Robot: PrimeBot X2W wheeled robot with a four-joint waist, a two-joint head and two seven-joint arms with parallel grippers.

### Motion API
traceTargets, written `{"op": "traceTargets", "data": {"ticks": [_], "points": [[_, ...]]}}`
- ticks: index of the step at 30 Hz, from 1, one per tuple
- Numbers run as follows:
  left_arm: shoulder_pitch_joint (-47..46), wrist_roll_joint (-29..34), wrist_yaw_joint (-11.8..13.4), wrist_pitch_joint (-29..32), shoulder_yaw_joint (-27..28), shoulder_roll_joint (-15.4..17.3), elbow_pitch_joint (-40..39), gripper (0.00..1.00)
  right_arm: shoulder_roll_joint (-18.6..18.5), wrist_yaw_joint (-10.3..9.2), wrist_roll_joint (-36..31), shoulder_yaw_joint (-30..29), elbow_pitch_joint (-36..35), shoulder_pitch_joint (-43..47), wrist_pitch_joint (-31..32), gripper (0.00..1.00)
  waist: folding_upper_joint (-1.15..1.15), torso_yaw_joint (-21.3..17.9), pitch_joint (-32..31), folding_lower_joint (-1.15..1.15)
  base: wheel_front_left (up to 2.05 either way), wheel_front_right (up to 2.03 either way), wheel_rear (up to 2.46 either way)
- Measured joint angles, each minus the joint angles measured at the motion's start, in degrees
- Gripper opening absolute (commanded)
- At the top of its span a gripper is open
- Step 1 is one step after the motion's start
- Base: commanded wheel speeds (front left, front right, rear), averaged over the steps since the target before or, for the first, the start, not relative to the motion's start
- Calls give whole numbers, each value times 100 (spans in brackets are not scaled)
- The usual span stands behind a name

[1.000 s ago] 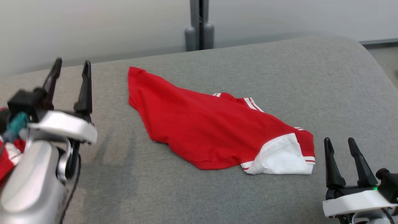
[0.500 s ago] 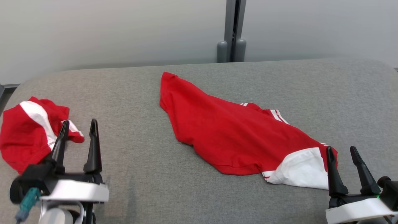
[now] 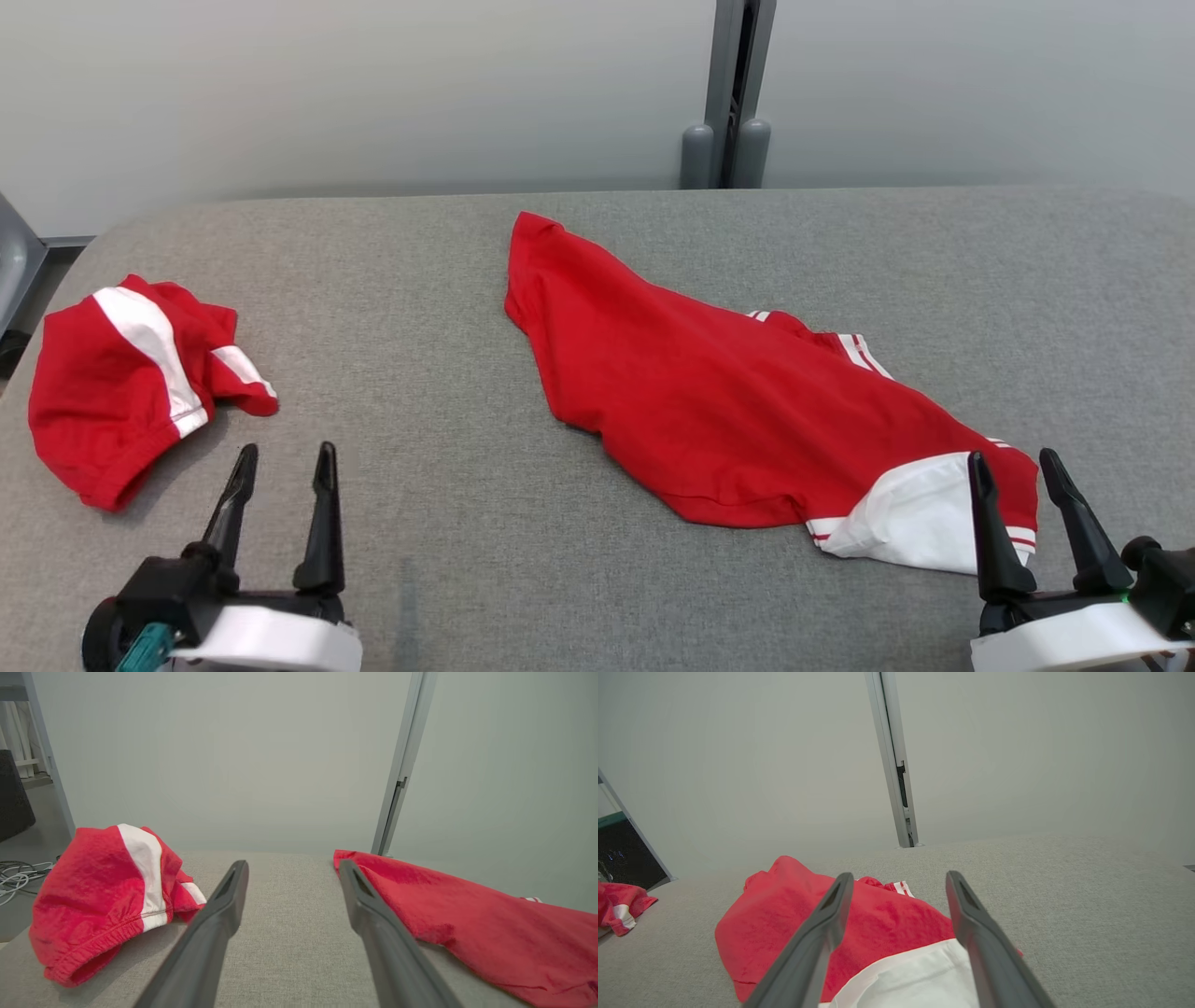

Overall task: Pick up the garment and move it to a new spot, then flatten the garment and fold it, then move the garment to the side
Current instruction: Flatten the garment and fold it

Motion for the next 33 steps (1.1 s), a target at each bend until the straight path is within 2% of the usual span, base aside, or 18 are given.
{"op": "traceTargets", "data": {"ticks": [5, 11, 25, 33], "points": [[-471, 146, -216, 0, -167, -47, 277, 100, -51, 0, 7, 60, -2, -99, 1, 100, 0, -103, 101, 0, 0, 0, 0], [-1367, 213, -397, -3, -472, -57, 1018, 100, -79, 0, 30, 102, 12, -243, 1, 100, 0, -372, 337, 0, 0, 0, 0], [-2615, 120, -524, 48, -1028, 99, 3419, 100, -24, 0, 94, 122, 133, -558, 0, 100, 0, -1233, 986, 0, 0, 0, 0], [-3056, -91, -545, 324, -1411, 19, 4461, 100, 3, 0, 90, 119, 164, -625, 1, 100, 0, -1429, 1093, 0, 0, 0, 0]]}}
